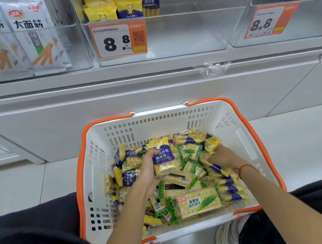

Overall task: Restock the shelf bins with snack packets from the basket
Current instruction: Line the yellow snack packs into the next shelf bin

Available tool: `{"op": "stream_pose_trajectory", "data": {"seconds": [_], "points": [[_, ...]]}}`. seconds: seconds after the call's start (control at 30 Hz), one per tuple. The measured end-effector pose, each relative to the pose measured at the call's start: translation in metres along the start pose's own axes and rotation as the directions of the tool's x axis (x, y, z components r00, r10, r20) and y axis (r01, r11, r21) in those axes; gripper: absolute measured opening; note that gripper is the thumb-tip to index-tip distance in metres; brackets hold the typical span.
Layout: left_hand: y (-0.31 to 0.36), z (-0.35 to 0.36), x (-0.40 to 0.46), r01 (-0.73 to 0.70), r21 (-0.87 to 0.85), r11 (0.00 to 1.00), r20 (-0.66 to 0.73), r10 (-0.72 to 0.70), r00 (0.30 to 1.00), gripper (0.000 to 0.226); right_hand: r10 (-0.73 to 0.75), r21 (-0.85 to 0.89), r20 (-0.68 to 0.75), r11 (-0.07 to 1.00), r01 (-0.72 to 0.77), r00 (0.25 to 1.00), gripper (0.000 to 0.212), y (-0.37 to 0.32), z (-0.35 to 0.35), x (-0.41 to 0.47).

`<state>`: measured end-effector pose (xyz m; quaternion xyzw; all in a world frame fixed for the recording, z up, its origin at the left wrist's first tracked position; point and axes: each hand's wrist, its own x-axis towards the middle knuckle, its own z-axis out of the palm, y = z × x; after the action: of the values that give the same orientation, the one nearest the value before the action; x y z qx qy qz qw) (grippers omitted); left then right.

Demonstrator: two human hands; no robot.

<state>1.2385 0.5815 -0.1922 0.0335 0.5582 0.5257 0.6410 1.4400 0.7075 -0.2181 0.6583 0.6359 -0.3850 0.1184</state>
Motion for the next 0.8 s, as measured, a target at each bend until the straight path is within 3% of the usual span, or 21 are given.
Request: {"op": "stream_pose_trajectory", "data": {"seconds": [0.03, 0.1, 0.17, 0.27, 0.3, 0.33, 0.4, 0.43, 0.5, 0.53, 0.6, 0.7, 0.8], "points": [[-0.002, 0.0, 0.002, -0.001, 0.008, 1.0, -0.016, 0.001, 1.0, 0.02, 0.003, -0.094, 0.037, 0.996, 0.0, 0.999, 0.065, 0.007, 0.012, 0.001], [-0.006, 0.0, 0.006, 0.008, 0.012, 1.0, -0.043, -0.007, 0.999, 0.021, -0.062, -0.238, -0.061, 0.97, 0.046, 0.996, 0.064, 0.017, 0.033, 0.001], [-0.01, 0.001, 0.007, 0.024, 0.009, 1.0, -0.058, -0.024, 0.998, 0.022, -0.101, -0.304, -0.167, 0.952, 0.046, 0.981, 0.052, 0.019, 0.042, -0.001], [-0.017, 0.002, 0.008, 0.046, 0.019, 0.999, -0.071, -0.044, 0.996, 0.023, -0.102, -0.28, -0.14, 0.958, 0.059, 0.985, 0.022, 0.009, 0.032, -0.003], [-0.017, 0.002, 0.008, 0.05, 0.032, 0.998, -0.076, -0.048, 0.996, 0.023, -0.111, -0.215, -0.124, 0.973, 0.083, 0.986, 0.016, 0.005, 0.026, -0.005], [-0.017, 0.002, 0.007, 0.048, 0.055, 0.997, -0.078, -0.044, 0.996, 0.022, -0.116, -0.122, -0.128, 0.987, 0.101, 0.985, 0.025, 0.0, 0.02, -0.009], [-0.011, 0.003, 0.001, 0.03, 0.091, 0.995, -0.078, -0.023, 0.997, 0.02, -0.063, 0.215, -0.168, 0.972, 0.099, 0.984, 0.035, -0.01, 0.008, -0.019], [-0.006, 0.006, -0.003, 0.014, 0.095, 0.995, -0.074, -0.007, 0.997, 0.019, -0.008, 0.465, -0.148, 0.882, 0.077, 0.989, 0.032, -0.017, 0.003, -0.026], [0.007, 0.012, -0.013, -0.025, 0.079, 0.997, -0.073, 0.031, 0.997, 0.018, -0.03, 0.827, -0.001, 0.562, 0.018, 1.0, 0.021, -0.032, -0.01, -0.047], [0.014, 0.015, -0.017, -0.047, 0.075, 0.996, -0.073, 0.053, 0.996, 0.017, -0.114, 0.901, 0.055, 0.433, 0.0, 0.992, 0.017, -0.039, -0.018, -0.057], [0.028, 0.022, -0.025, -0.092, 0.075, 0.993, -0.073, 0.097, 0.993, 0.015, -0.27, 0.951, 0.087, 0.31, 0.001, 0.959, 0.014, -0.054, -0.036, -0.077], [0.057, 0.035, -0.038, -0.165, 0.053, 0.985, -0.077, 0.169, 0.983, 0.014, -0.437, 0.957, 0.076, 0.285, 0.058, 0.896, 0.015, -0.079, -0.063, -0.104], [0.093, 0.051, -0.054, -0.242, 0.002, 0.97, -0.069, 0.242, 0.968, 0.016, -0.564, 0.917, 0.011, 0.334, 0.216, 0.825, 0.014, -0.108, -0.094, -0.13]]}}
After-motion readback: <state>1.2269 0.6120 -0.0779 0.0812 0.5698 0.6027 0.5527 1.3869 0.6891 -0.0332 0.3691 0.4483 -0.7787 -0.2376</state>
